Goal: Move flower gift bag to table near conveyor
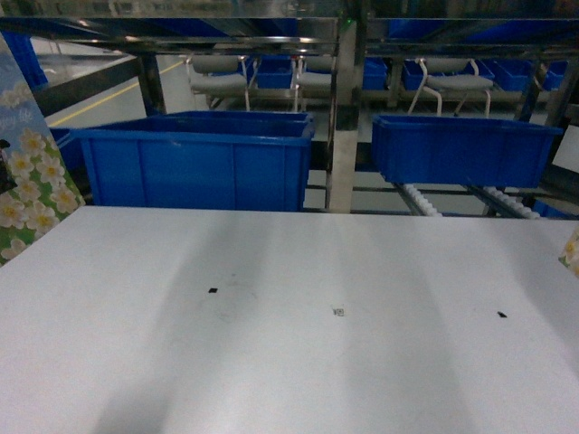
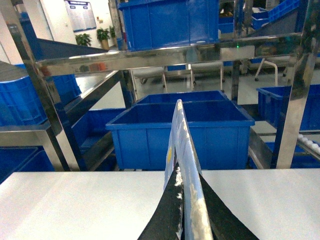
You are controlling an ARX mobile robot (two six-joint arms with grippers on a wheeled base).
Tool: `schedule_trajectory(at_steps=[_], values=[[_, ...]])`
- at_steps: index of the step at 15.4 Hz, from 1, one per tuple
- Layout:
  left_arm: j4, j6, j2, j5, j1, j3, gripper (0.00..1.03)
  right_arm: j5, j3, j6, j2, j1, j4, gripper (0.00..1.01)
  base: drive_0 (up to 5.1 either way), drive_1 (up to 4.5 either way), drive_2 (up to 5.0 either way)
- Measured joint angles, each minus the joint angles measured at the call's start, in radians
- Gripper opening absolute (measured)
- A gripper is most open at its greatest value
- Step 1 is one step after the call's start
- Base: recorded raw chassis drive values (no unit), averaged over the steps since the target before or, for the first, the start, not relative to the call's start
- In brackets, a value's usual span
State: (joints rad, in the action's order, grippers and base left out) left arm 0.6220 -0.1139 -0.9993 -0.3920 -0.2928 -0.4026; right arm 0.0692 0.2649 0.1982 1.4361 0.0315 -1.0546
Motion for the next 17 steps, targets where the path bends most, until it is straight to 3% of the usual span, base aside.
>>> schedule_trajectory(at_steps=[5,8,11,17], values=[[0.0,0.0,0.0,0.0,0.0,0.0,0.02,-0.113,0.105,-0.05,0.344,-0.058,-0.137,0.02,0.0,0.0,0.0],[0.0,0.0,0.0,0.0,0.0,0.0,0.02,-0.164,0.183,-0.086,0.497,-0.064,-0.188,0.02,0.0,0.0,0.0],[0.0,0.0,0.0,0.0,0.0,0.0,0.02,-0.187,0.216,-0.125,0.599,-0.064,-0.225,0.02,0.0,0.0,0.0],[0.0,0.0,0.0,0.0,0.0,0.0,0.02,-0.205,0.241,-0.159,0.696,-0.082,-0.244,0.02,0.0,0.0,0.0]])
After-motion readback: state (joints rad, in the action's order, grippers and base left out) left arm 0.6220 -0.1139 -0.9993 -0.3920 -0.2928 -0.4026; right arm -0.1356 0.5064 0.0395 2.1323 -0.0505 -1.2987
